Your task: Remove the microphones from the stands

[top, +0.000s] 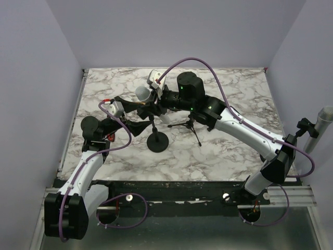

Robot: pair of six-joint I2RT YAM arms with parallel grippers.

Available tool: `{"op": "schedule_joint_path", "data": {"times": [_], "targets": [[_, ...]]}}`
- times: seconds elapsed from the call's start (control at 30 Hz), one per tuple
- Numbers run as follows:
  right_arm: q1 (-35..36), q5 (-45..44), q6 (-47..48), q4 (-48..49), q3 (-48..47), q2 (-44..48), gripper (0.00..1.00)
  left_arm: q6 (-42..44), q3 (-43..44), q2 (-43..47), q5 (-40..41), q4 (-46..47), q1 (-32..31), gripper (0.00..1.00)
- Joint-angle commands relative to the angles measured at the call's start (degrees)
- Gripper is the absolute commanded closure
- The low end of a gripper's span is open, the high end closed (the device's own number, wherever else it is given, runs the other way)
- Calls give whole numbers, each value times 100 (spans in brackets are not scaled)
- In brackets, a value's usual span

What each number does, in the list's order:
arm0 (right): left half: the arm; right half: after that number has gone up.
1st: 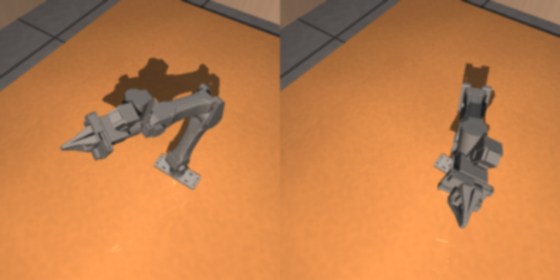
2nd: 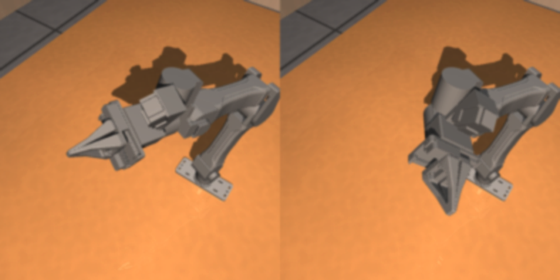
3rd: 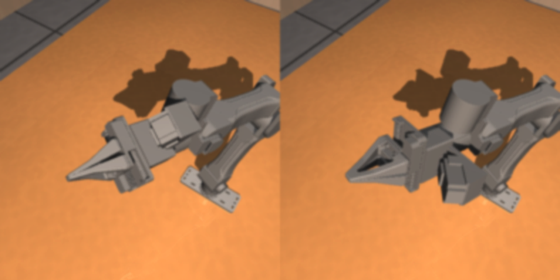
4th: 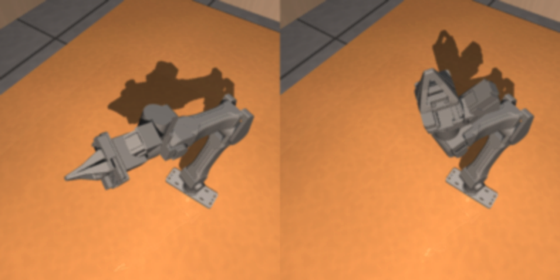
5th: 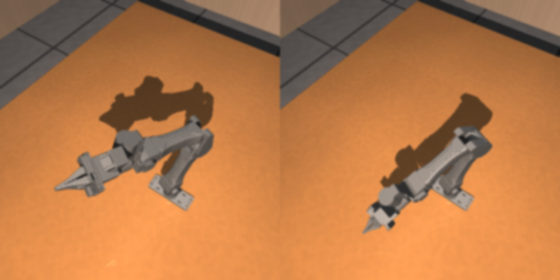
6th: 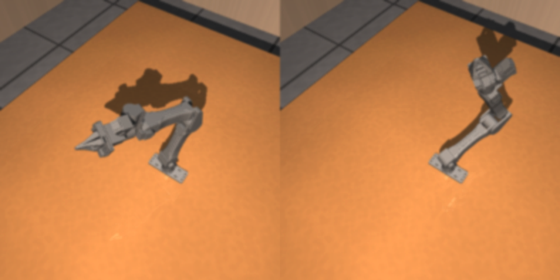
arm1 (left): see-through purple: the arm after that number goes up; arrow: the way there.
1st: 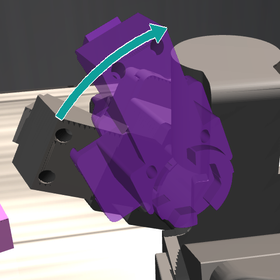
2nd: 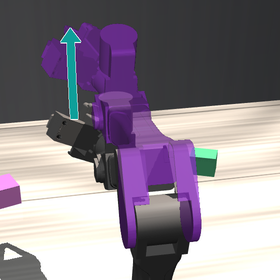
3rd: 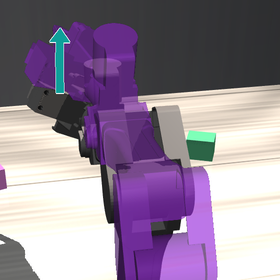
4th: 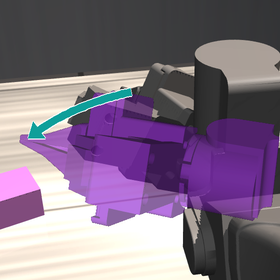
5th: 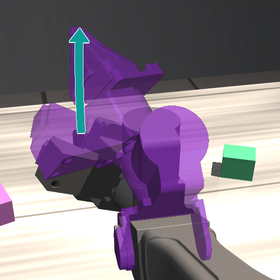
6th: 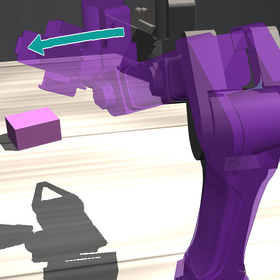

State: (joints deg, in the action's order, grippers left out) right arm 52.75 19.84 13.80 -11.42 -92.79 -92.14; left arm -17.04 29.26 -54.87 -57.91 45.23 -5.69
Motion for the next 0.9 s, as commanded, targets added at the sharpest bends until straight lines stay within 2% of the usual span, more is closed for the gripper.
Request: {"op": "schedule_joint_path", "data": {"times": [0.0, 0.17, 0.33, 0.37, 0.4, 0.47, 0.5, 0.53, 0.7, 0.87], "targets": [[-10, 234, -44, 35, -197, 100, 99, -63, 53, 33, 111, 293, -2, 14], [-11, 265, -58, 35, -205, 129, 99, 25, 64, 64, 151, 182, -78, 17], [-11, 242, -55, 35, -224, 135, 99, 2, 121, 23, -54, 203, -107, 27], [-8, 240, -56, 35, -221, 135, 99, 28, 146, 12, -100, 140, -109, 32], [-10, 237, -47, 35, -213, 135, 99, 84, 200, 13, -148, 11, -110, 38], [-10, 207, -48, 34, -196, 126, 99, 359, 346, 12, -340, -454, -104, 61], [-8, 191, -33, 33, -177, 118, 99, 577, 476, 24, -352, -909, -91, 83], [-10, 175, -28, 35, -162, 117, 100, 808, 560, 35, -340, -1230, -91, 100], [-6, 196, -39, 74, -178, 112, 99, 1022, 716, -53, -445, -1779, -82, 100], [-10, 275, -92, 212, -281, 95, 99, 1034, 712, -40, -360, -1838, -95, 100]]}}
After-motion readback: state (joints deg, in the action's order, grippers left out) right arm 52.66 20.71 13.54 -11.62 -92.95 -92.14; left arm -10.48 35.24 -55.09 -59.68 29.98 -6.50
